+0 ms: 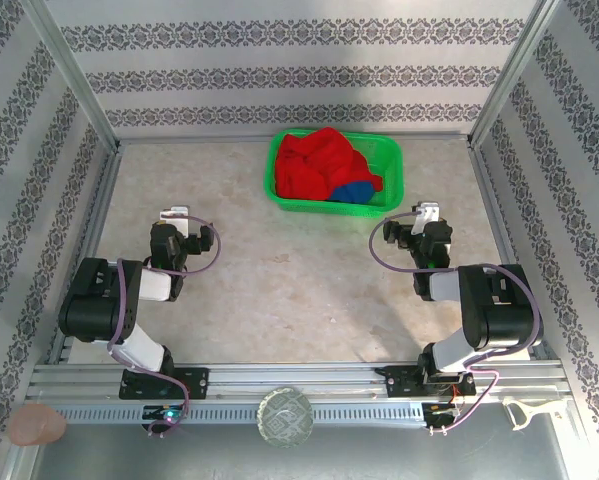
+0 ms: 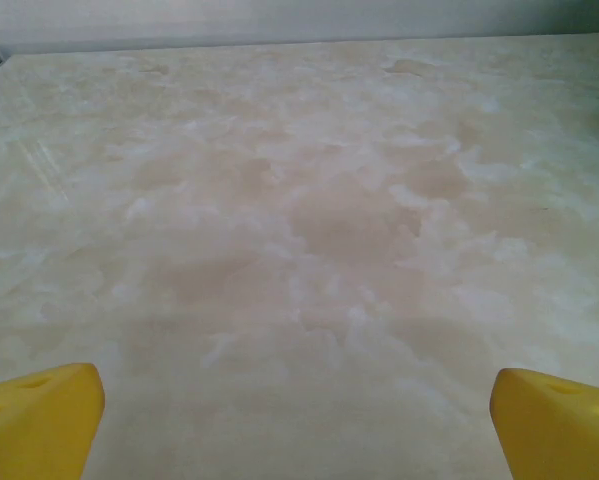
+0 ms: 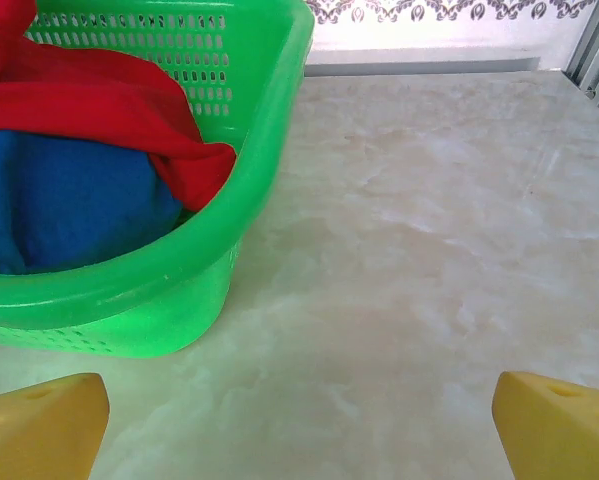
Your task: Fold the inside-out t-shirt
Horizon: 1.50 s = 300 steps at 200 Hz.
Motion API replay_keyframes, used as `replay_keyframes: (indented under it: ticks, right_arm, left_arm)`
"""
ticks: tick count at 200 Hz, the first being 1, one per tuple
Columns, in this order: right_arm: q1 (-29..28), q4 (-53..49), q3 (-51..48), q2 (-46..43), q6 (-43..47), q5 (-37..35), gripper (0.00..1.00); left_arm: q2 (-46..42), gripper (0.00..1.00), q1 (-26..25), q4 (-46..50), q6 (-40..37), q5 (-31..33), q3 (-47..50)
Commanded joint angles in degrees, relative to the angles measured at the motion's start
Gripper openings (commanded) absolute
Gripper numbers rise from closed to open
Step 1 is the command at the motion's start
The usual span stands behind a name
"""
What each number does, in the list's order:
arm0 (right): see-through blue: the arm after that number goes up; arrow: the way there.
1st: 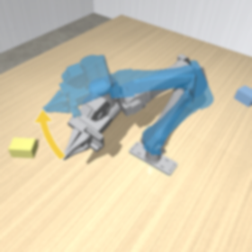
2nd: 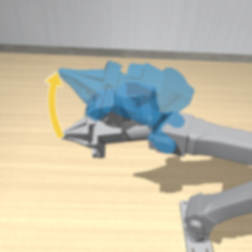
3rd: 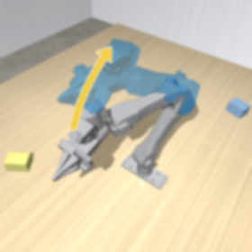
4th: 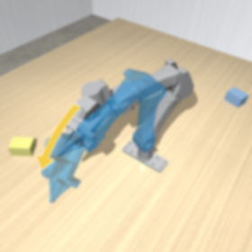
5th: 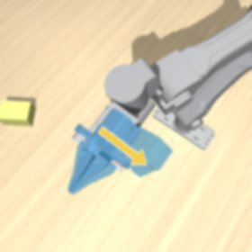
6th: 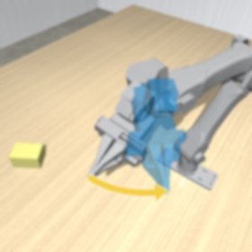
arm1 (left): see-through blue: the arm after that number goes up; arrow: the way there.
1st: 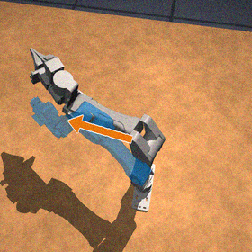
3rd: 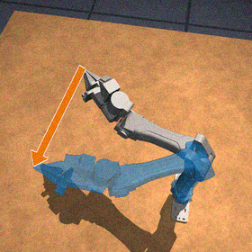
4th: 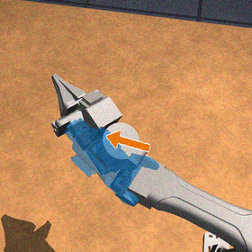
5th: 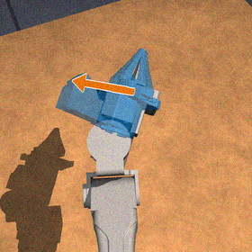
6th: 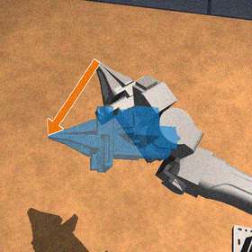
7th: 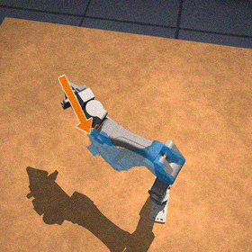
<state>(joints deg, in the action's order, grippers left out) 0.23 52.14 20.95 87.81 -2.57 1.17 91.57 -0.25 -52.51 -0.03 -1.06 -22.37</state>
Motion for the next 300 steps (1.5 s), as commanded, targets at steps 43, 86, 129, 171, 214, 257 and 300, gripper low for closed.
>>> replay_keyframes:
  ticks: [43, 86, 129, 171, 214, 257, 300]
  right_arm:
    - [-0.05, 1.65, 0.63, -0.27, 0.09, -1.01, 0.98]
    - [-0.01, 1.65, 0.58, -0.31, 0.13, -1.08, 0.98]
    - [0.0, 1.65, 0.58, -0.31, 0.15, -1.07, 0.98]
    - [-0.05, 1.73, 0.59, -0.32, 0.11, -1.08, 0.98]
    - [-0.05, 1.4, 0.9, -0.19, -0.05, -1.15, 0.99]
    - [0.7, 2.18, 0.54, -0.38, -0.61, 0.02, 0.98]
    - [0.65, -13.58, 2.21, -16.14, -5.65, -12.26, 0.98]
  left_arm:
    - [-0.1, 0.99, 0.45, -2.16, 0.12, 0.62, 0.21]
    - [-0.09, 0.99, 0.49, -2.15, 0.19, 0.55, 0.22]
    - [-0.12, 0.99, 0.43, -2.1, 0.13, 0.58, 0.13]
    - [-0.09, 0.99, 0.44, -2.11, 0.19, 0.56, 0.22]
    - [-0.06, 0.99, 0.52, -1.83, 0.26, 0.85, 0.06]
    - [-0.2, 0.99, 0.47, -2.26, 0.4, 0.66, 0.22]
    - [-10.77, 0.99, 0.53, 11.36, 1.37, 3.87, -2.87]
